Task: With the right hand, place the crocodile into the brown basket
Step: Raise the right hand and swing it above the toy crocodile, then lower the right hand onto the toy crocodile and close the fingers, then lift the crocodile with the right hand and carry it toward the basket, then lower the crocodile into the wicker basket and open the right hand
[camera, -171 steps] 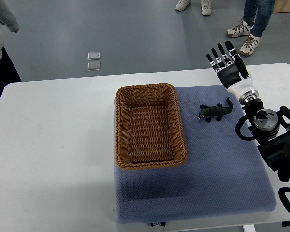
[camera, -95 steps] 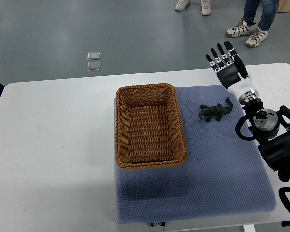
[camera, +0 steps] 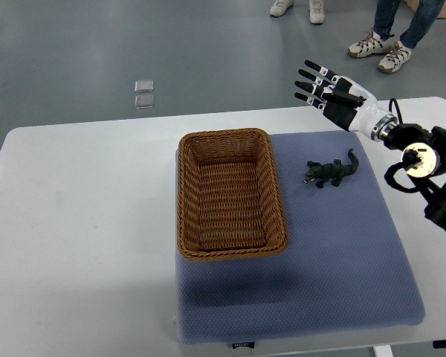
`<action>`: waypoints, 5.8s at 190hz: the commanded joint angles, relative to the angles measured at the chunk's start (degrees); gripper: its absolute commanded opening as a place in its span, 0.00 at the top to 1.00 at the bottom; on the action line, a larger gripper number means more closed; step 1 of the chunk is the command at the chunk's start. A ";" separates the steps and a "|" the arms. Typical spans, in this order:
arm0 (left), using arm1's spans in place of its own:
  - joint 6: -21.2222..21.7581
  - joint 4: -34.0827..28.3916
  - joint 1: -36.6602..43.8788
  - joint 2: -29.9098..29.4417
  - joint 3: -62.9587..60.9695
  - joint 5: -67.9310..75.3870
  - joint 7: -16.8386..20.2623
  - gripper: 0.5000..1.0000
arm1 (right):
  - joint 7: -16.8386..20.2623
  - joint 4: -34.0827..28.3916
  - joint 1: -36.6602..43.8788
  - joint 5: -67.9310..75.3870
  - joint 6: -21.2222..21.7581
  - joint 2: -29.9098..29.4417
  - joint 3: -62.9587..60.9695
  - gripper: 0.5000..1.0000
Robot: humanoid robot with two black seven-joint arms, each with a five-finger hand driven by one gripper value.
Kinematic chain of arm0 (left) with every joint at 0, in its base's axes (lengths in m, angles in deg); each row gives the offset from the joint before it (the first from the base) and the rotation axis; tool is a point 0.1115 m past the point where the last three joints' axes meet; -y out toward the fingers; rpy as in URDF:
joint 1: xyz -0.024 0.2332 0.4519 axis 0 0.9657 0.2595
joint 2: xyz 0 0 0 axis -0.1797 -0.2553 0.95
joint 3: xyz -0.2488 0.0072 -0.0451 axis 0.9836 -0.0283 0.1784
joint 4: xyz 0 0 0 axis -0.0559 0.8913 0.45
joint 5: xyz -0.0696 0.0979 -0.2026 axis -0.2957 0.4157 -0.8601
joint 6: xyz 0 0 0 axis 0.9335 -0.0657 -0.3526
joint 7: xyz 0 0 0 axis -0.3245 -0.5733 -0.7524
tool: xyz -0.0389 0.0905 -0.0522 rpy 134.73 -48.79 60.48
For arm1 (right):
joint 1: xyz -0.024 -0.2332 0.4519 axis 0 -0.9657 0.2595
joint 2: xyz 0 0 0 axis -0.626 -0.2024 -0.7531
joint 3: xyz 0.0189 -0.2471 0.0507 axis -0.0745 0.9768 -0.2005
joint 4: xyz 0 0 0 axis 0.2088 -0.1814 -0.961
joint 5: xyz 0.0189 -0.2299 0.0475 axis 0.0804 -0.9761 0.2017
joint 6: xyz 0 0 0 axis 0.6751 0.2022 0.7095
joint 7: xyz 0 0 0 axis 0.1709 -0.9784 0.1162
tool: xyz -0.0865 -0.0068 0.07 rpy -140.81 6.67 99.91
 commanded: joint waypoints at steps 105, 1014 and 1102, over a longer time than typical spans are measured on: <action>0.00 0.27 0.00 0.00 -0.06 -0.01 0.00 0.00 | 5.97 -14.30 25.74 -49.45 1.27 10.96 41.32 0.14; 0.00 0.27 -0.09 0.00 -0.06 -0.01 -0.09 0.00 | 4.83 -15.88 19.15 -51.03 -9.98 -9.34 43.34 1.00; 0.00 0.01 -0.09 0.00 -0.06 -0.01 -0.09 0.00 | 4.48 -13.68 16.95 -51.39 -9.90 -10.57 43.08 0.32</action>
